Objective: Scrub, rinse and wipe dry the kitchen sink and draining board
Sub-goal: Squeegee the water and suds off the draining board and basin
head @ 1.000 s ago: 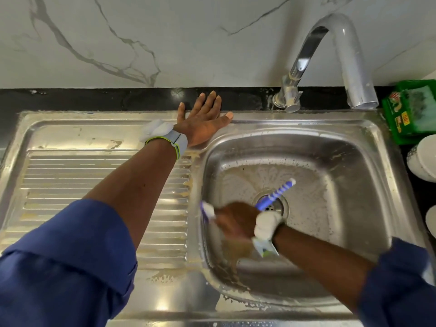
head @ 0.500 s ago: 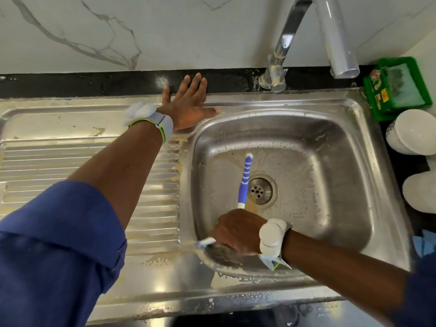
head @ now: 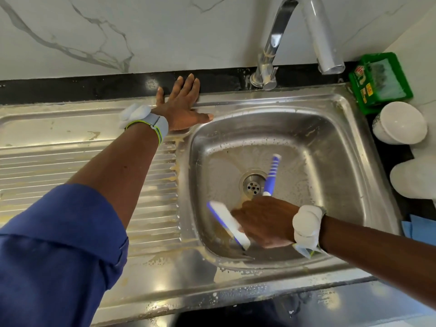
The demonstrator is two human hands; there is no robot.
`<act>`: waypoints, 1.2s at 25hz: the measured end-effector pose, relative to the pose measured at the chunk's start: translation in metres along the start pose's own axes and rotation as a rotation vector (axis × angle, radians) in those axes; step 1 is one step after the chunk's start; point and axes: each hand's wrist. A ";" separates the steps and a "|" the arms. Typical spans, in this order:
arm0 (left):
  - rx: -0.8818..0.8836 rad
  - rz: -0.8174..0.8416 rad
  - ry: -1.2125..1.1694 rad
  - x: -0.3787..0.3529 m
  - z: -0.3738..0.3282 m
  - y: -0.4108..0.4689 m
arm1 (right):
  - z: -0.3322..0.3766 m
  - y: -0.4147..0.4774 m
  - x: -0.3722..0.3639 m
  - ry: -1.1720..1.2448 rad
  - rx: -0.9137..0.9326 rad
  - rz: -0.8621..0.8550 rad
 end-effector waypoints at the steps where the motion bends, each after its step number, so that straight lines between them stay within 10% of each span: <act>1: 0.002 -0.004 0.004 0.000 0.000 0.000 | 0.005 0.008 0.011 -0.010 -0.051 0.002; 8: 0.008 0.000 0.021 0.003 -0.004 -0.002 | -0.047 0.067 0.030 0.639 -0.795 0.245; 18: 0.055 0.005 0.016 -0.002 -0.007 0.002 | -0.001 0.113 -0.031 -0.030 -0.328 0.104; 30: 0.047 -0.023 0.033 -0.009 -0.007 0.001 | -0.116 0.082 -0.028 0.266 -0.871 0.241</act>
Point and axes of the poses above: each hand's wrist, its own y-axis towards the middle knuckle, its own x-axis out of the back of the hand, z = x × y, and after that the axes turned 9 degrees about -x, right-handed
